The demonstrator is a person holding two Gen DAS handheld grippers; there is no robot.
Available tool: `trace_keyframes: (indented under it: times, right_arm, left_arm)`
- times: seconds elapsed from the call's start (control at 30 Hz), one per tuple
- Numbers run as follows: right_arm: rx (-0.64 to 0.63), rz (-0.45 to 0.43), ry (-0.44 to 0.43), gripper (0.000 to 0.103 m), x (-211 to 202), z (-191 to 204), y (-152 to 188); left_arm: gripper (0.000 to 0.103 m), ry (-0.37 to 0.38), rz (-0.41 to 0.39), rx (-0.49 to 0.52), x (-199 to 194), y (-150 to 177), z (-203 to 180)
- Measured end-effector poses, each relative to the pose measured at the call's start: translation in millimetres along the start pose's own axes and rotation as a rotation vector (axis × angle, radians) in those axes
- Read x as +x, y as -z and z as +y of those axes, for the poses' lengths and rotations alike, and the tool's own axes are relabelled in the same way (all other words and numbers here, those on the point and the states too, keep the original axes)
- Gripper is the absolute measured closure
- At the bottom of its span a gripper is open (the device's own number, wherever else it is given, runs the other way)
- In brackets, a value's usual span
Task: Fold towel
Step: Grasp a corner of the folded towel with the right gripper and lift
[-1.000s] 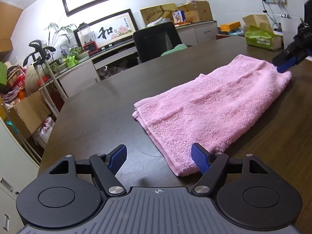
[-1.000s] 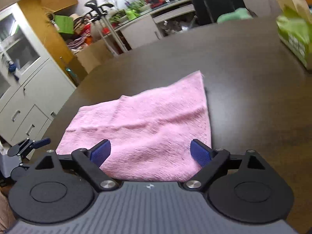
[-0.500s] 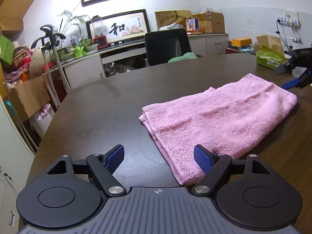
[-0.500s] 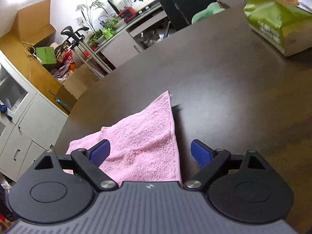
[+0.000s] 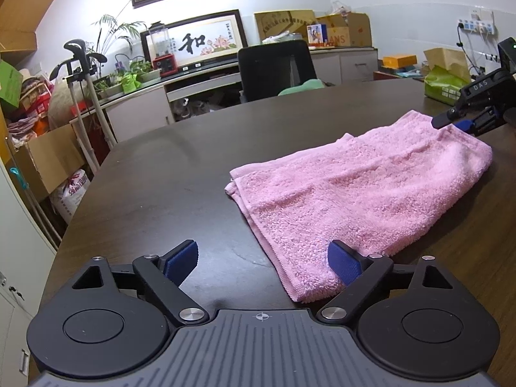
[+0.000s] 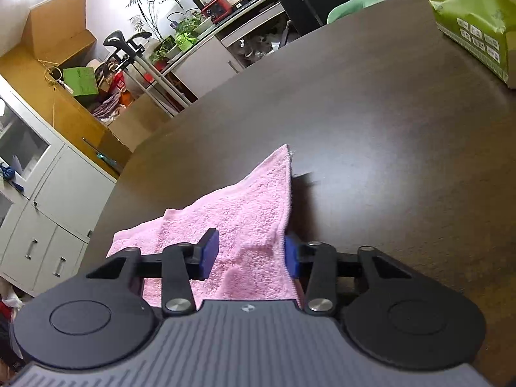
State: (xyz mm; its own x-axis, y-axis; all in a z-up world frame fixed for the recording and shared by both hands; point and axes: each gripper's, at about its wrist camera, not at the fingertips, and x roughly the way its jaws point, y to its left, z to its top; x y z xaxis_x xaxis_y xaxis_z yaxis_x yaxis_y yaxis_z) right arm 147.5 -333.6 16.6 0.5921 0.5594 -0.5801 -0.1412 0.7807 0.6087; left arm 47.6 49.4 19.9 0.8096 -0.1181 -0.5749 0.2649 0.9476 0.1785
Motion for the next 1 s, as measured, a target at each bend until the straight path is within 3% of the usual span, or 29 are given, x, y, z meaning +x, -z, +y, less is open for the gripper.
trace_keyframes:
  times: [0.07, 0.23, 0.33, 0.7, 1.0]
  right_arm:
    - [-0.040, -0.005, 0.046, 0.091, -0.5, 2.1, 2.4]
    - [-0.174, -0.027, 0.149, 0.092, -0.1, 26.6, 15.2]
    - [-0.172, -0.053, 0.147, 0.094, -5.9, 35.0, 18.7]
    - [-0.050, -0.084, -0.012, 0.094, -32.0, 45.6, -2.0]
    - [-0.159, -0.013, -0.125, 0.094, -20.4, 128.0, -2.9]
  left_arm:
    - [0.011, -0.006, 0.002, 0.002, 0.9, -0.2, -1.8]
    - [0.008, -0.019, 0.009, -0.010, 3.9, 0.5, -2.6]
    - [0.006, -0.028, 0.010, -0.010, 4.3, 0.6, -2.9]
    - [0.000, -0.046, 0.028, -0.040, 7.1, -1.6, 1.8]
    - [0.000, -0.033, 0.042, -0.074, 7.2, -0.1, 5.2]
